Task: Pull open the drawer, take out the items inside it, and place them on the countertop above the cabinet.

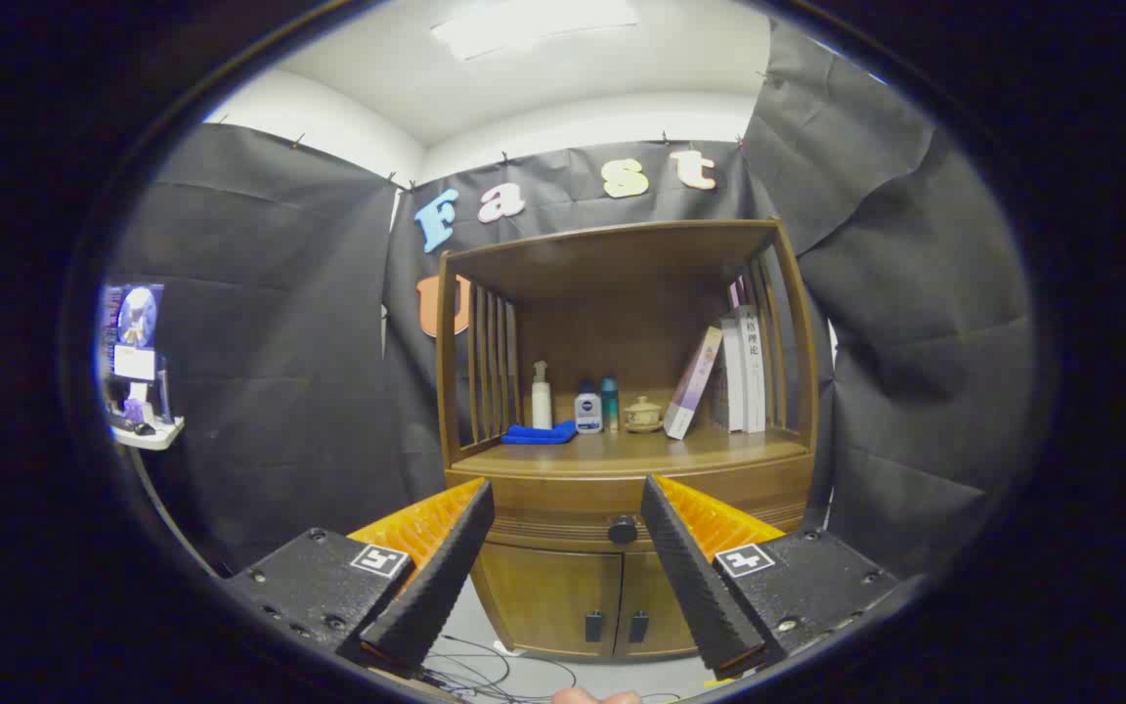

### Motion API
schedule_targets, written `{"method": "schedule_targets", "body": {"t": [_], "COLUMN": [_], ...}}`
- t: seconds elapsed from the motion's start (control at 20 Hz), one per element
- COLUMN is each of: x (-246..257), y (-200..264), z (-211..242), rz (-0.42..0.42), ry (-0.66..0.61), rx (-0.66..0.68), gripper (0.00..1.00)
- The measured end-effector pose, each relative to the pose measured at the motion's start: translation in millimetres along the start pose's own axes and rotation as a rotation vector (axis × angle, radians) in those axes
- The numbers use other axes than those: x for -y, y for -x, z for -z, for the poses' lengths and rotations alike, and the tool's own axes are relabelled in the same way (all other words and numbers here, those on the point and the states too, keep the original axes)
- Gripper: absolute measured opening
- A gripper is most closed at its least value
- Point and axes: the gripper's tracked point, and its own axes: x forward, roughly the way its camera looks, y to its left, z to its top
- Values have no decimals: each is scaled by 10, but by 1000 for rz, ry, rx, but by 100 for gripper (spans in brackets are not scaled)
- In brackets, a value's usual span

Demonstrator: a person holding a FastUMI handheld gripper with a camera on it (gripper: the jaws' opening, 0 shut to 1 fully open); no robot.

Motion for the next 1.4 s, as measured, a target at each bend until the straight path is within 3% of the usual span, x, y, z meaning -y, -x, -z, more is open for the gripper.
{"method": "schedule_targets", "body": {"t": [0.65,1.1,1.4], "x": [52,346,477], "y": [-295,-1136,-1726], "z": [135,690,1166], "rz": [23,96,101], "ry": [-7,45,54], "rx": [-16,-117,-209], "gripper": [99,99,96]}}
